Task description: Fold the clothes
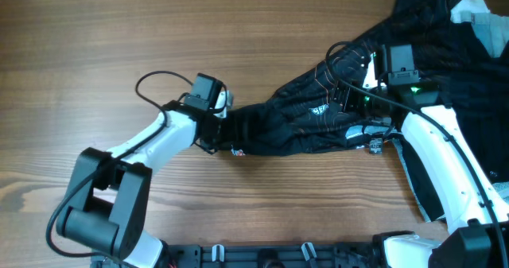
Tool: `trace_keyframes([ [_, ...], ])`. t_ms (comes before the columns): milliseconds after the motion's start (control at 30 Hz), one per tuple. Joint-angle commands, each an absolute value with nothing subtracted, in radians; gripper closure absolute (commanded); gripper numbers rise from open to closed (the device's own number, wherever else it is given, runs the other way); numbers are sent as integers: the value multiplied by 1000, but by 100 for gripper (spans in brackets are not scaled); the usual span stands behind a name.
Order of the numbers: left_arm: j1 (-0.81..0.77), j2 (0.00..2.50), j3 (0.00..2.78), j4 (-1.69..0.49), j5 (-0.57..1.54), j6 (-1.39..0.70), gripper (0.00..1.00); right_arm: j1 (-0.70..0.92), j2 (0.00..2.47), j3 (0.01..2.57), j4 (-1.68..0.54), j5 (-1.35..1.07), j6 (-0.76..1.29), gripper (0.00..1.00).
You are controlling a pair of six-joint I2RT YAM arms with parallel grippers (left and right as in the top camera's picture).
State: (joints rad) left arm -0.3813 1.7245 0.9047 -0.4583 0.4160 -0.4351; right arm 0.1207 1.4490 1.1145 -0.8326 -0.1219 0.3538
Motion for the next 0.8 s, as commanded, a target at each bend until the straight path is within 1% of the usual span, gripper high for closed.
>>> trace_keyframes([
  [0, -427, 1778, 883, -410, 389, -434, 96, 116, 1434, 1118, -842, -96, 341, 0],
  [67, -393, 1767, 898, -445, 293, -434, 96, 116, 1434, 1118, -863, -54, 341, 0],
  [133, -227, 1717, 1015, -588, 22, -423, 96, 116, 1434, 1118, -909, 34, 343, 0],
  [167, -152, 1700, 1077, -612, -35, -423, 96, 116, 1434, 1118, -916, 38, 343, 0],
  [267, 83, 1681, 1258, -598, -76, -424, 96, 116, 1434, 1118, -920, 38, 343, 0],
  [300, 142, 1681, 1292, -569, -60, -424, 94, 116, 1434, 1118, -920, 38, 343, 0],
  [333, 186, 1681, 1311, -556, 12, -424, 52, 116, 1434, 1118, -921, 38, 343, 0],
  [367, 219, 1681, 1313, -570, 134, -424, 16, 116, 1434, 1118, -920, 38, 343, 0],
  [400, 228, 1682, 1313, -608, 202, -424, 0, 116, 1434, 1118, -921, 38, 343, 0],
  [467, 206, 1682, 1307, -738, 285, -424, 0, 116, 1434, 1118, -921, 38, 343, 0],
  [500, 179, 1682, 1296, -787, 288, -424, 0, 116, 1434, 1118, -921, 37, 343, 0],
  [567, 90, 1683, 1237, -815, 287, -424, 0, 116, 1434, 1118, -926, 38, 342, 0],
  [633, 9, 1683, 1163, -782, 279, -427, 7, 116, 1434, 1118, -930, 37, 342, 0],
  [667, -39, 1683, 1115, -743, 268, -428, 18, 116, 1434, 1118, -931, 37, 342, 0],
  [700, -71, 1683, 1085, -718, 261, -429, 24, 116, 1434, 1118, -932, 38, 342, 0],
  [767, -141, 1683, 1023, -670, 183, -452, 26, 116, 1434, 1118, -933, 37, 341, 0],
])
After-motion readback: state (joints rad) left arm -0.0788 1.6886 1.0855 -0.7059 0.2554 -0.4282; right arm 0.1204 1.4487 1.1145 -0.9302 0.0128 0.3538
